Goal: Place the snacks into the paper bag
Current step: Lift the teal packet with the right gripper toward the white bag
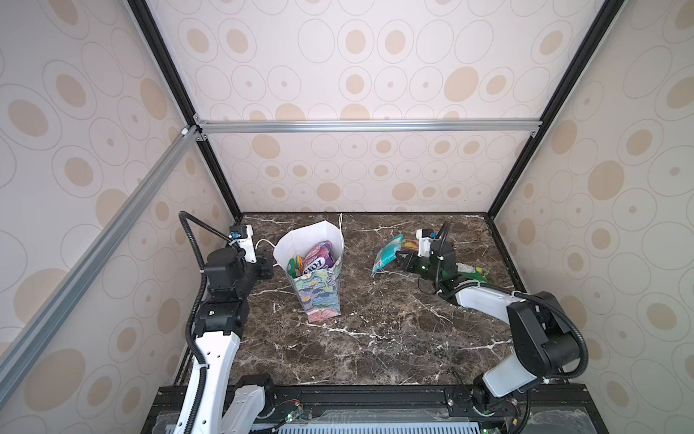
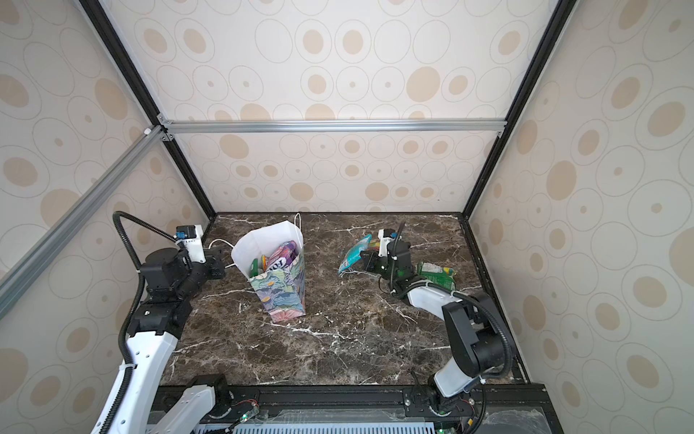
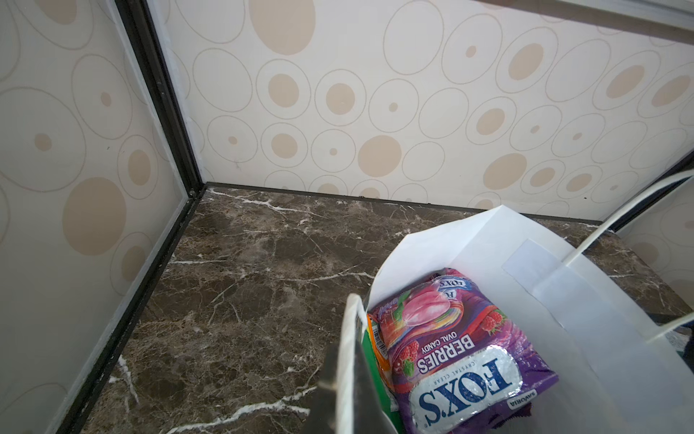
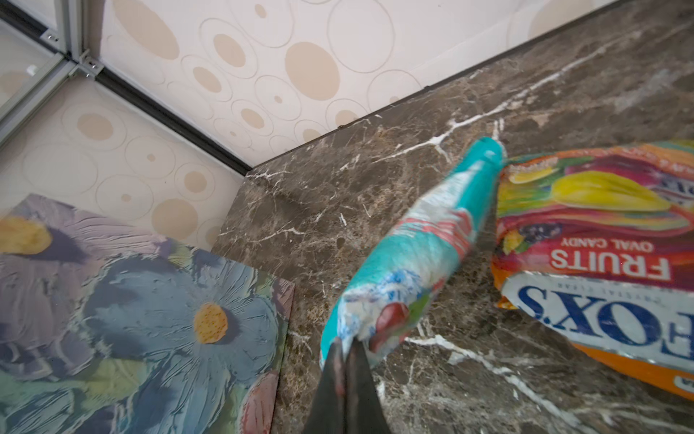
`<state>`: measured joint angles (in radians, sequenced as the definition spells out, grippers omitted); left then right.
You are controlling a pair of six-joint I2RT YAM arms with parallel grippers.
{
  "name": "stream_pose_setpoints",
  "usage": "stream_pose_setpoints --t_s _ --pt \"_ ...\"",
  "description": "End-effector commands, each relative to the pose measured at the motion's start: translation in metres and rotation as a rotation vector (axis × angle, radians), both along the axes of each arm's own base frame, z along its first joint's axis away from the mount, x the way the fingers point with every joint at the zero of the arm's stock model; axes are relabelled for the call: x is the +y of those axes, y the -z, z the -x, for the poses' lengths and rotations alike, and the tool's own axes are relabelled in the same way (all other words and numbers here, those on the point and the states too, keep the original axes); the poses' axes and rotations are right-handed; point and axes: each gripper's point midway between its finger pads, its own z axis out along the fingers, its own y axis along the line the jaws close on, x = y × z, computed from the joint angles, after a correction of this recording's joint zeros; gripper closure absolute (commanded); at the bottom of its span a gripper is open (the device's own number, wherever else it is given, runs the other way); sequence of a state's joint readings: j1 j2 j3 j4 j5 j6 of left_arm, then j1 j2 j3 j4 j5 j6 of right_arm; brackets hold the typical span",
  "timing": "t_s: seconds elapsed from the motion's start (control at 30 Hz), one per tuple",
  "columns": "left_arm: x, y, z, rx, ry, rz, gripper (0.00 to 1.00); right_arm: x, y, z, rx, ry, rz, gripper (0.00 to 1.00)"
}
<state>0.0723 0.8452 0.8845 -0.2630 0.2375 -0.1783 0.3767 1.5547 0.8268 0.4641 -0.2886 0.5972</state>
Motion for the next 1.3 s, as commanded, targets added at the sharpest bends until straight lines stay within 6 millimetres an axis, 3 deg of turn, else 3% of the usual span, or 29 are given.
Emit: stream_pose_setpoints --t_s 0.0,0.3,0.67,1.07,1.27 --pt "0.001 -0.01 0.002 -0.032 0.006 -0.018 1.0 0.009 -0.031 0.007 -0.066 -0.06 0.065 1.0" --pt "0.0 -0.011 0.003 -0.035 0.011 -0.016 1.0 0.027 -0.077 0.032 -0.186 -0.156 0.107 1.0" --pt "0.001 -0.011 0.003 -0.038 0.006 -0.017 1.0 0.042 -0.156 0.056 -0.412 -0.15 0.162 1.0" --pt "0.0 -0.011 0.003 -0.038 0.01 -0.015 1.0 0.056 -0.208 0.069 -0.491 -0.223 0.199 1.0" --pt "0.0 -0.011 0.002 -0.037 0.012 -0.014 1.0 0.067 -0.234 0.088 -0.547 -0.317 0.166 1.0"
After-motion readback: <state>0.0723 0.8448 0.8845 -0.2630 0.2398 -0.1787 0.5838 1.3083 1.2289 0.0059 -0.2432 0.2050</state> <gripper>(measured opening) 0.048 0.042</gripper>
